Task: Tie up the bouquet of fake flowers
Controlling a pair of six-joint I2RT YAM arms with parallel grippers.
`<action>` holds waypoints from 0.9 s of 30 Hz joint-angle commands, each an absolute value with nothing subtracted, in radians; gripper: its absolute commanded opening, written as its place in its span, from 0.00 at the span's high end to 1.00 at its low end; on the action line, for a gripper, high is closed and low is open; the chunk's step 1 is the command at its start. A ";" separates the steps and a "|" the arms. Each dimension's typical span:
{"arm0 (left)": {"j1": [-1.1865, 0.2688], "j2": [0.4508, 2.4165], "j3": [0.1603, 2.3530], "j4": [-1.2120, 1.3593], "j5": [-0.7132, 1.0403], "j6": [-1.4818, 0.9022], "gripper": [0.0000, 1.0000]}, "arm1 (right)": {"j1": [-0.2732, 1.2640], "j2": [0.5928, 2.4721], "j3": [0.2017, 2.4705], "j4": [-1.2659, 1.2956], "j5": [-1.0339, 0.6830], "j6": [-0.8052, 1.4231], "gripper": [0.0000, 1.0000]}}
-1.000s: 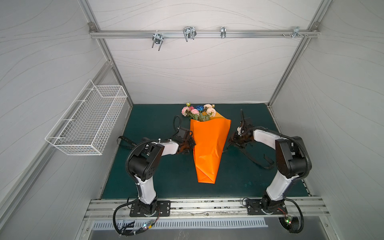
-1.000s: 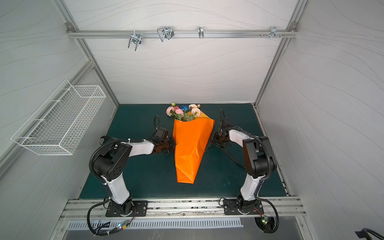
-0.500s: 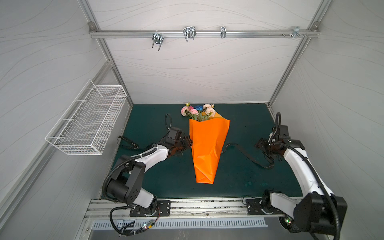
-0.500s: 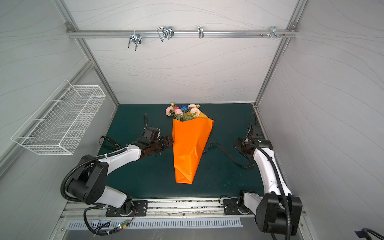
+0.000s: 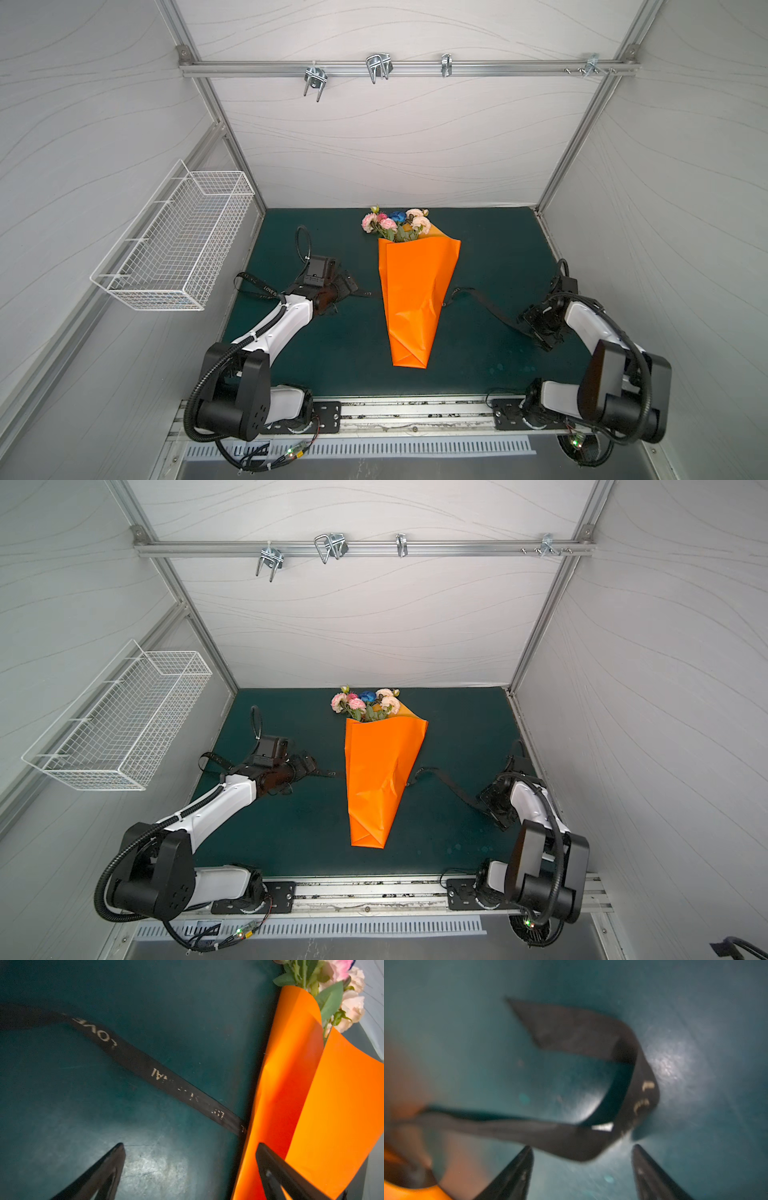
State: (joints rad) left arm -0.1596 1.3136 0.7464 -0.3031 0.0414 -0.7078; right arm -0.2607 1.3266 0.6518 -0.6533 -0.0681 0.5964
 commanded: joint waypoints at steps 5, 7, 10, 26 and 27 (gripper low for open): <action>0.016 1.370 0.809 -0.371 -0.050 -0.675 0.03 | -0.271 1.424 0.692 -0.521 -0.040 0.617 0.89; 0.073 1.377 0.820 -0.375 -0.089 -0.665 0.03 | -0.278 1.435 0.721 -0.519 -0.029 0.617 1.00; 0.135 1.403 0.860 -0.400 -0.134 -0.627 0.04 | -0.294 1.448 0.767 -0.519 -0.024 0.618 1.00; 0.320 1.646 1.114 -0.504 -0.032 -0.462 0.09 | -0.575 1.456 0.833 -0.361 -0.056 0.700 1.00; 0.329 1.669 1.137 -0.524 -0.035 -0.462 0.09 | -0.575 1.460 0.845 -0.354 -0.049 0.705 1.00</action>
